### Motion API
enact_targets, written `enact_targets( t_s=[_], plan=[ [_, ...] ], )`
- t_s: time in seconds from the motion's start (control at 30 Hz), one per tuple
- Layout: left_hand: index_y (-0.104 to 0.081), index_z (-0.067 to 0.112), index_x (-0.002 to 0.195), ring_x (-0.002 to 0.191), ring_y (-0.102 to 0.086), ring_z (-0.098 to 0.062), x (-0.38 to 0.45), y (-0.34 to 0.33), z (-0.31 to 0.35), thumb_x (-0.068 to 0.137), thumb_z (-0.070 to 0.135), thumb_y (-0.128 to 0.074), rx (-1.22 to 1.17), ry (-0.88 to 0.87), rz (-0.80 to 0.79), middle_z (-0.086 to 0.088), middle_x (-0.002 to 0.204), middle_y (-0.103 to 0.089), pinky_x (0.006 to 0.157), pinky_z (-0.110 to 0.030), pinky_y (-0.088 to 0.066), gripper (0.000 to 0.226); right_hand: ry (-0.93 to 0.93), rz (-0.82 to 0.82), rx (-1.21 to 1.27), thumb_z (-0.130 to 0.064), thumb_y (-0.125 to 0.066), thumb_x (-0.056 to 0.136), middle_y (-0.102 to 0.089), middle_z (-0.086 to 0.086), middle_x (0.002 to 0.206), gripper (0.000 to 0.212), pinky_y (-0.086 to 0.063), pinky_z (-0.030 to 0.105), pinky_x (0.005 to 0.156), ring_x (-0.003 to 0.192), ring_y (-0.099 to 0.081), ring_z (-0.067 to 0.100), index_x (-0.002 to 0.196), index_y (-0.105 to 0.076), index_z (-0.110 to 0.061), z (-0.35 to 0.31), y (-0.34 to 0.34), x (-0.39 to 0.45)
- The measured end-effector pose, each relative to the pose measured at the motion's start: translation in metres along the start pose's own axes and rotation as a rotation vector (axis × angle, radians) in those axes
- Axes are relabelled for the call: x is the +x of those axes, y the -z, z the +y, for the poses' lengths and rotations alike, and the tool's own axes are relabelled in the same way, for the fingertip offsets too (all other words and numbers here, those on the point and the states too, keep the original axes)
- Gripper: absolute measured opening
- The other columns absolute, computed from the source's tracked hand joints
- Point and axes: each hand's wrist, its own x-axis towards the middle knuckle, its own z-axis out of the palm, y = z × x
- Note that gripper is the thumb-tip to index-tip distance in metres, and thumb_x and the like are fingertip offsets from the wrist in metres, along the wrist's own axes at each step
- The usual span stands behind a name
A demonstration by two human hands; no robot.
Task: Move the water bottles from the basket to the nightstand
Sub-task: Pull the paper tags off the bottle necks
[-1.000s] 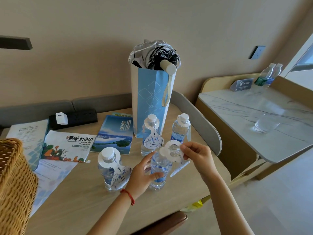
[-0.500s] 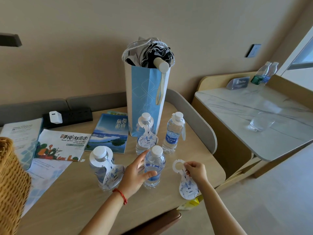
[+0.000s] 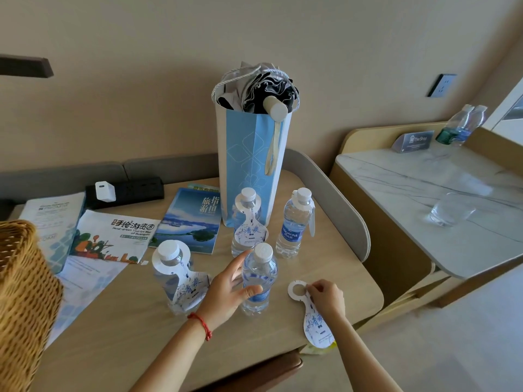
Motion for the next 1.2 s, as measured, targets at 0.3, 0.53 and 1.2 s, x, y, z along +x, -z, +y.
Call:
enact_targets(
  t_s=[0.3, 0.53, 1.2],
  plan=[
    [-0.044, 0.037, 0.121, 0.121, -0.05, -0.012, -0.013, -0.003, 0.004, 0.073, 0.02, -0.074, 0.117, -0.08, 0.209, 0.003, 0.128, -0.054, 0.101, -0.026, -0.041, 0.06, 0.208, 0.032, 0.204, -0.027, -0.063, 0.086, -0.065, 0.0, 0.081, 0.018, -0.039, 0.016, 0.055, 0.067, -0.056, 0.008, 0.093, -0.068, -0.012, -0.053, 0.025, -0.02],
    [-0.053, 0.025, 0.12, 0.114, -0.053, -0.001, -0.033, 0.007, 0.043, 0.078, 0.017, -0.07, 0.228, -0.272, 0.319, 0.008, 0.119, -0.06, 0.093, -0.01, -0.041, 0.046, 0.515, 0.0, 0.305, -0.025, -0.06, 0.087, -0.065, -0.008, 0.068, 0.018, -0.046, 0.018, 0.058, 0.06, -0.059, 0.008, 0.07, -0.061, -0.031, -0.128, 0.051, -0.068],
    [-0.047, 0.028, 0.125, 0.11, -0.05, 0.001, -0.067, 0.125, 0.014, 0.078, 0.019, -0.069, 0.26, -0.224, 0.461, 0.025, 0.119, -0.049, 0.089, -0.012, -0.04, 0.052, 0.741, -0.156, 0.163, -0.023, -0.063, 0.086, -0.063, -0.012, 0.074, 0.014, -0.042, 0.003, 0.06, 0.064, -0.056, -0.008, 0.089, -0.072, -0.013, -0.23, -0.034, -0.134]
  ],
)
